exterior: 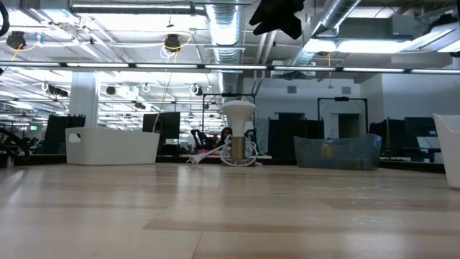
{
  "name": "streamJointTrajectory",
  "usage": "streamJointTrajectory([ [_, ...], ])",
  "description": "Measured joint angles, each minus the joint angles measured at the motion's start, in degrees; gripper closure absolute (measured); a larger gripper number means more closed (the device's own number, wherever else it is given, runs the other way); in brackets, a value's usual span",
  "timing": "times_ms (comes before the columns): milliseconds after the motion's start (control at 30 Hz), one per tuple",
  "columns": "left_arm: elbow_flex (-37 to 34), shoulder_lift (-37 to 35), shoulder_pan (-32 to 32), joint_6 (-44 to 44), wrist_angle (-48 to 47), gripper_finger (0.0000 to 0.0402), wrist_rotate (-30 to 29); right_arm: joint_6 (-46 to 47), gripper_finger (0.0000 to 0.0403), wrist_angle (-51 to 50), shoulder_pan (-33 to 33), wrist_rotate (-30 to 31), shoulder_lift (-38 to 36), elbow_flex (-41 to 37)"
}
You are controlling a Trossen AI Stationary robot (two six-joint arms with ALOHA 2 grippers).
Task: Pick and place Stapler, Stapler remover, tape
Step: Put the green stapler into the black bin
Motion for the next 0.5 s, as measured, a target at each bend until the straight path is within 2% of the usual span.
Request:
streamJointTrajectory([
  [233, 0.36, -0.44, 0.60, -0.39, -0.05, 0.0372, 0.04, -2.53, 0.0285, -2.00, -0.70, 0.00, -0.12, 0.00],
  [500, 0.48, -4.46, 4.60, -0.50, -3.24, 0.0373, -0.58, -6.08, 0.0285, -3.09, -2.99, -0.04, -0.15, 0.00],
])
